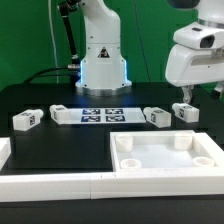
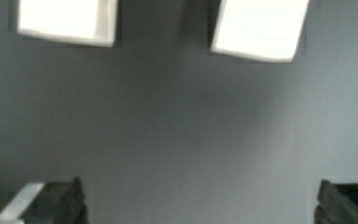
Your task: Assemble square table
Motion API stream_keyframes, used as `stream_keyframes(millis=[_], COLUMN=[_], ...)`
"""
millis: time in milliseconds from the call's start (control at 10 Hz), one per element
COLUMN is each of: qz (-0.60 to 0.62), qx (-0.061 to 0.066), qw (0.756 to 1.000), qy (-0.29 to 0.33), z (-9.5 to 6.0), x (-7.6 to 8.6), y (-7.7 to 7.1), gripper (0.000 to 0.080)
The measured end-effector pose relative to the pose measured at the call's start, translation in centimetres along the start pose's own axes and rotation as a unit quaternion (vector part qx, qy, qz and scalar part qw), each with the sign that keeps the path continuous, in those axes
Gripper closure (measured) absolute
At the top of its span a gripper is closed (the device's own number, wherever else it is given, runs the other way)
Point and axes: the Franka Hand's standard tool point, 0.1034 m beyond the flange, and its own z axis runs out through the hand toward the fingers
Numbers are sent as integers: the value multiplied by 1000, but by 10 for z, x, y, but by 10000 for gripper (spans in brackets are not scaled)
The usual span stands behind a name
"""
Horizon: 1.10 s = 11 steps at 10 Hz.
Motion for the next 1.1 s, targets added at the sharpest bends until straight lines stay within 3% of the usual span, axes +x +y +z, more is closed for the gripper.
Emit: stream_keyframes(millis=[200, 400, 700, 1100], qz=[-2, -1, 15, 25], qx=[-5, -10, -17, -15], qw=[999, 993, 970, 964], qy=[-53, -119, -240, -264], z=[0, 3, 19, 23], x=[4, -1, -5, -3], y=[0, 2, -2, -5], gripper=[151, 151, 151, 151])
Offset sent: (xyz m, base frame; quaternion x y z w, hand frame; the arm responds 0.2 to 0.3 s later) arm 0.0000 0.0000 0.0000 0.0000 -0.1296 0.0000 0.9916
